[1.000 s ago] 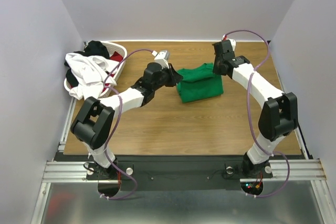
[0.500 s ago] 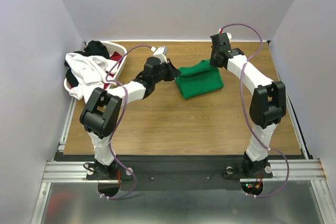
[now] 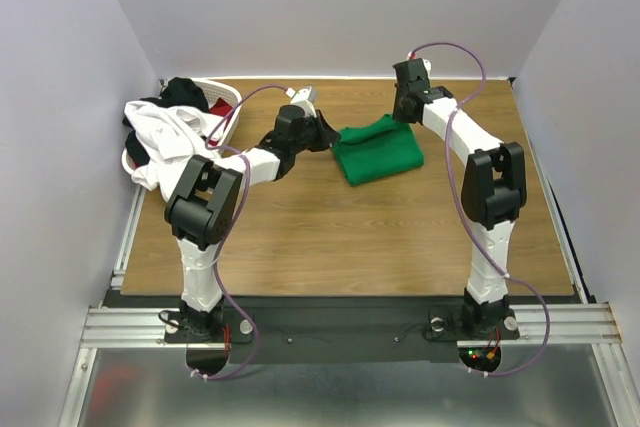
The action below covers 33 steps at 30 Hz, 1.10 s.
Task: Fold and stack the t-shirts
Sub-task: Fold the tshirt
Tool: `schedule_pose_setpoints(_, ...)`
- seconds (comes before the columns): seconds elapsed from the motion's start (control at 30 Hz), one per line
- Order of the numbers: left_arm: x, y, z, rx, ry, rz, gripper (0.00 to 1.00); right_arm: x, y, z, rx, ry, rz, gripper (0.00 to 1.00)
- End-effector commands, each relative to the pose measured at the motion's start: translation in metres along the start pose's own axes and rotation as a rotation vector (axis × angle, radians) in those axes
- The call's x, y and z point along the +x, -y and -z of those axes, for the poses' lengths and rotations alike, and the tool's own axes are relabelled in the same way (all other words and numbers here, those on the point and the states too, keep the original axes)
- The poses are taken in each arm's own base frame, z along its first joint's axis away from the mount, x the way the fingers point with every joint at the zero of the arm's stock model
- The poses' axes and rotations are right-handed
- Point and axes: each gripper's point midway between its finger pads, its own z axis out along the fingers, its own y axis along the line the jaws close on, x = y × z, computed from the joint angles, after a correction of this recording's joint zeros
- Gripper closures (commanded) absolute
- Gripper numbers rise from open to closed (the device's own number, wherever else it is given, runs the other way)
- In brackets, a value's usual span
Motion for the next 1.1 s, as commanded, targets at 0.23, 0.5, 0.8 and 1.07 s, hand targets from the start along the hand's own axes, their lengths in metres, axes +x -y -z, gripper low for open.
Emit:
schedule_pose_setpoints(0.23, -0.038, 0.002, -0.009, 0.024, 0.093, -0.012, 1.00, -0.027, -0.003, -0.025, 0.005, 0.070, -0.008, 1.00)
schedule_pose_setpoints(0.5, -0.061, -0.004, -0.005, -0.062, 0.148, -0.037, 0.23, -0.043, -0.002, -0.020, 0.004, 0.104, -0.026, 0.22)
schedule_pose_setpoints(0.8, -0.083, 0.045, 0.019, -0.084, 0.214, -0.151, 0.02, -0.066, 0.011, 0.035, -0.016, 0.182, -0.059, 0.00)
schedule_pose_setpoints(1.07, -0.033, 0.073, -0.007, -0.020, 0.103, -0.175, 0.02, -0.026, 0.014, 0.022, -0.146, 0.052, -0.068, 0.00)
